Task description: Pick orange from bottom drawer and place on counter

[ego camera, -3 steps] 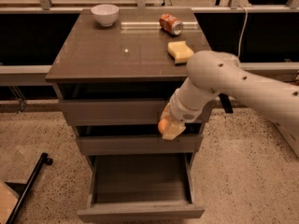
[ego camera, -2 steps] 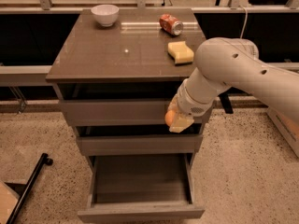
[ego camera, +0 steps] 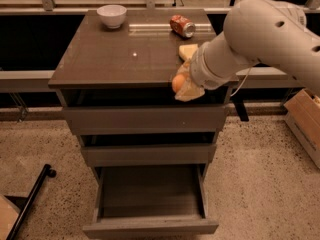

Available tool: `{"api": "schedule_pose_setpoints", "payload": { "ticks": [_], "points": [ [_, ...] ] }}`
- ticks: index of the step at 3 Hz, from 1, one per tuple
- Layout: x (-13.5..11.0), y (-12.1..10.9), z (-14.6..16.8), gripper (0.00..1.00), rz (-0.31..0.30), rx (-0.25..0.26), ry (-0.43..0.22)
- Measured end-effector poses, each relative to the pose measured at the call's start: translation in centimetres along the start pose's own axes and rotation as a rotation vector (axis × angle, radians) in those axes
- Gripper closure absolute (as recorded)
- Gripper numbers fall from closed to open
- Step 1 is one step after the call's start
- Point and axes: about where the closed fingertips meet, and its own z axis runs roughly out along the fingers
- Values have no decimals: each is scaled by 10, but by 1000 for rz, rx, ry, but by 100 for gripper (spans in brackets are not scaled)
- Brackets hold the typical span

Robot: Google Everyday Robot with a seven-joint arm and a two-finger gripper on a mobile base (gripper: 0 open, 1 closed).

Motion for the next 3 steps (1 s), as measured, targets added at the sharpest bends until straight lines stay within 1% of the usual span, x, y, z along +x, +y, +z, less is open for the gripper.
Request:
{"api": "schedule_pose_setpoints", "payload": {
  "ticks": [1,2,3],
  "points": [
    [-26,-40,7,100,15,53,-145],
    [-40,-79,31,100,48,77,-267],
    [-43,-119,57,100,87,104,-362]
  ]
}}
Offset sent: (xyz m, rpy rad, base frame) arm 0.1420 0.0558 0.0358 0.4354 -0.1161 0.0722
